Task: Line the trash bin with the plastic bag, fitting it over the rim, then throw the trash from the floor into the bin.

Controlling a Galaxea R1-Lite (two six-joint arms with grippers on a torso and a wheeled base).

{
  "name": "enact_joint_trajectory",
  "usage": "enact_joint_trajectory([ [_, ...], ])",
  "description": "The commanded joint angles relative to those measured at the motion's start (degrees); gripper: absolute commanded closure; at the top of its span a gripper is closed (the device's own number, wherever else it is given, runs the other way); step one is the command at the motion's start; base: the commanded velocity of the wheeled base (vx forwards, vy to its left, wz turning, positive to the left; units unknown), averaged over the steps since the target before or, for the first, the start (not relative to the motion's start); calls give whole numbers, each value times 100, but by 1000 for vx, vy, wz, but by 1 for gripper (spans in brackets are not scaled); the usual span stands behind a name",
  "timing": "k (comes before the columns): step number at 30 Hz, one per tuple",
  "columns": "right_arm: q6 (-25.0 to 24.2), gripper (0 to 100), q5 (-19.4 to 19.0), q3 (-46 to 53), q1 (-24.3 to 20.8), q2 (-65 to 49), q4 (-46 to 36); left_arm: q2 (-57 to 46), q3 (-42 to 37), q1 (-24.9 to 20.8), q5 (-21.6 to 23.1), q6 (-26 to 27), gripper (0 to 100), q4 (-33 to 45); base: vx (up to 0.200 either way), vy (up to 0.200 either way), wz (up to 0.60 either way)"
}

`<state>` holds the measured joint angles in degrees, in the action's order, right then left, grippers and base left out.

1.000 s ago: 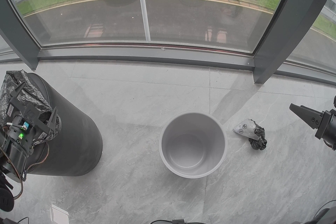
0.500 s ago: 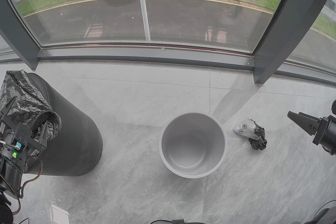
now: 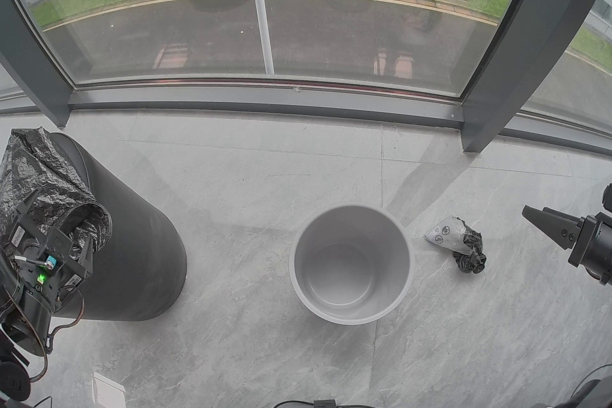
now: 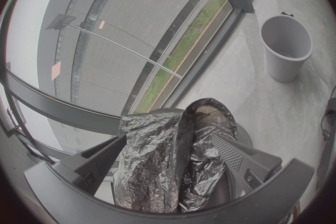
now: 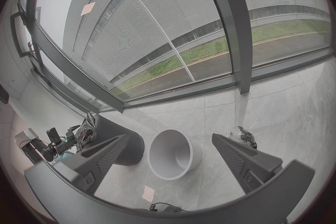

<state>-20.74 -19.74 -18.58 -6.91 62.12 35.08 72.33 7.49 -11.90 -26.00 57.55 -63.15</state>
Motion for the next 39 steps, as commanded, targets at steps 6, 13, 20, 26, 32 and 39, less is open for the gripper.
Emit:
enact_joint_trajectory([
  [6, -1, 0, -13, 3, -3, 37, 7, 880, 324, 188, 122, -148, 0, -22, 0, 0, 0],
  [13, 8, 0, -13, -5, -3, 63, 7, 1029, 605, 179, 131, -218, 0, -93, 0, 0, 0],
  [20, 26, 0, -13, 3, -3, 81, 16, 1055, 728, 188, 78, -227, 0, -101, 0, 0, 0],
  [26, 26, 0, -13, 3, -3, 81, 16, 1011, 710, 188, 69, -244, 100, -101, 0, 0, 0],
  [32, 35, 0, -13, 12, -12, 28, 16, 959, 658, 153, 131, -455, 100, -110, 0, 0, 0],
  [39, 35, 0, -13, -14, -12, 19, 16, 1082, 1273, 21, 131, -2565, 100, -66, 0, 0, 0],
])
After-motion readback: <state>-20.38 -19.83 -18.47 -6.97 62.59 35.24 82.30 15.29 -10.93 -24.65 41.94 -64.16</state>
